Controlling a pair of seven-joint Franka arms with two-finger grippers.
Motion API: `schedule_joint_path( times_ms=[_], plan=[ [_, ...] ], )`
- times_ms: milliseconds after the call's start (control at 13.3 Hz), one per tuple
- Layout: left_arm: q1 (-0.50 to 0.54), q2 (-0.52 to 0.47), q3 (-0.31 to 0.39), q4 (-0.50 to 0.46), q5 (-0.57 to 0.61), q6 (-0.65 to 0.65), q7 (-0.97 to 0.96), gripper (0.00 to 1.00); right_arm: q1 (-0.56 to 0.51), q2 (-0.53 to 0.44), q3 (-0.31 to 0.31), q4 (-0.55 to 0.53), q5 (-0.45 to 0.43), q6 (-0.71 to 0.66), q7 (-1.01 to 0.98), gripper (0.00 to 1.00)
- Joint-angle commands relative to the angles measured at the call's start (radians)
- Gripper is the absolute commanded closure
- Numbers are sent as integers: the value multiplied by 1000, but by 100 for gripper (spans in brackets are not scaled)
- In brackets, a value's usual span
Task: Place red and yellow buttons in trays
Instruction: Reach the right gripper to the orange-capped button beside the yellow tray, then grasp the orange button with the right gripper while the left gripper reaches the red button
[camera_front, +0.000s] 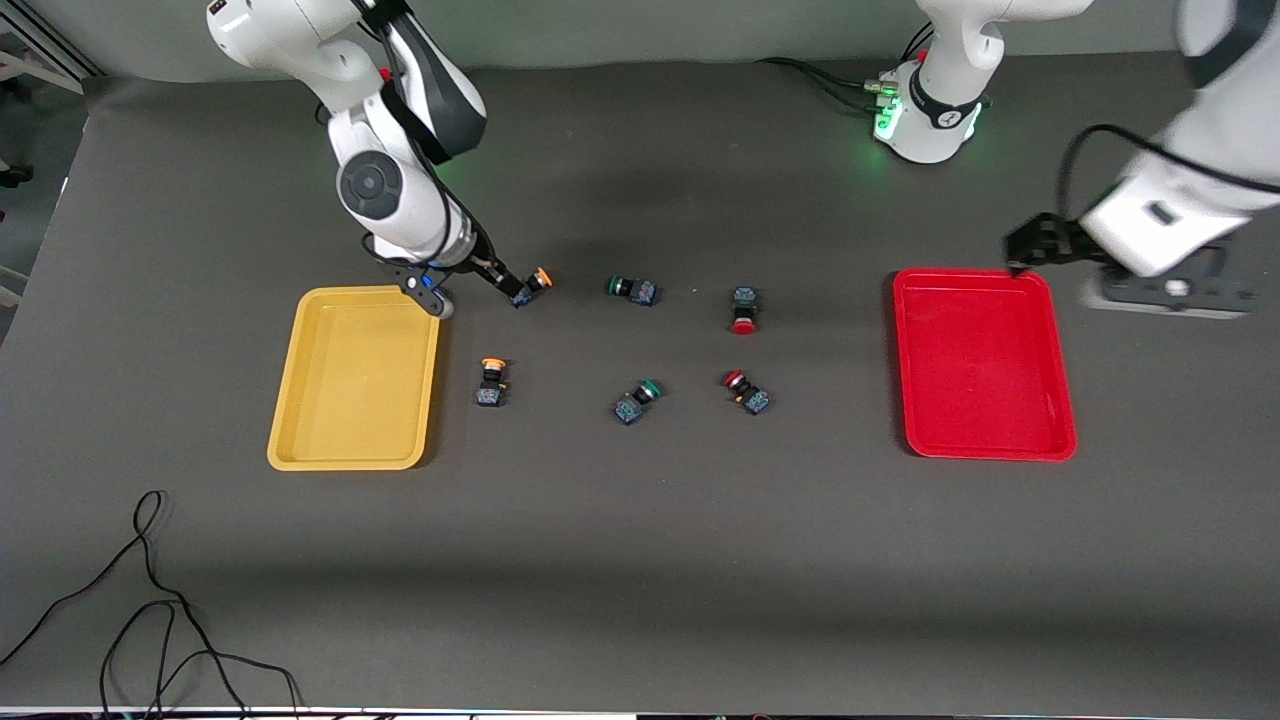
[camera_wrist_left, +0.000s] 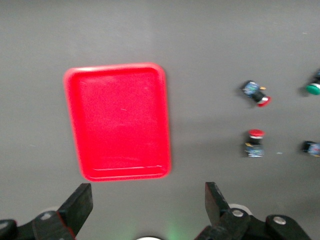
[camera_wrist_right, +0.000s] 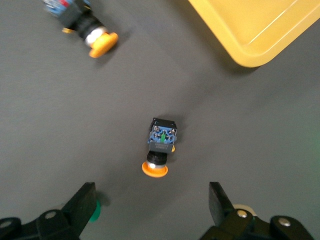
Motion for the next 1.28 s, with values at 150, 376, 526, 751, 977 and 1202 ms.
schedule_joint_path(
  times_ms=[150,376,526,751,977,1202],
  plan=[
    [-248,-40,10,-106,-22,95,-313,0,78,143,-9,-75,103,257,18,0],
    [-408,-88,8,-232,-23,205,-485,0,92,182,-9,-75,116,293,18,0],
    [-495,-83,8,-292,-22,312,-589,0,93,196,-9,-75,116,293,18,0],
    [-522,-85,8,-427,-22,449,-578,0,93,214,-9,-74,116,294,15,7],
    [-525,-38,8,-557,-22,620,-541,0,92,237,-9,-74,116,323,12,30],
    [-545,112,8,-576,-22,760,-541,0,90,237,-12,-72,116,323,6,60]
  ],
)
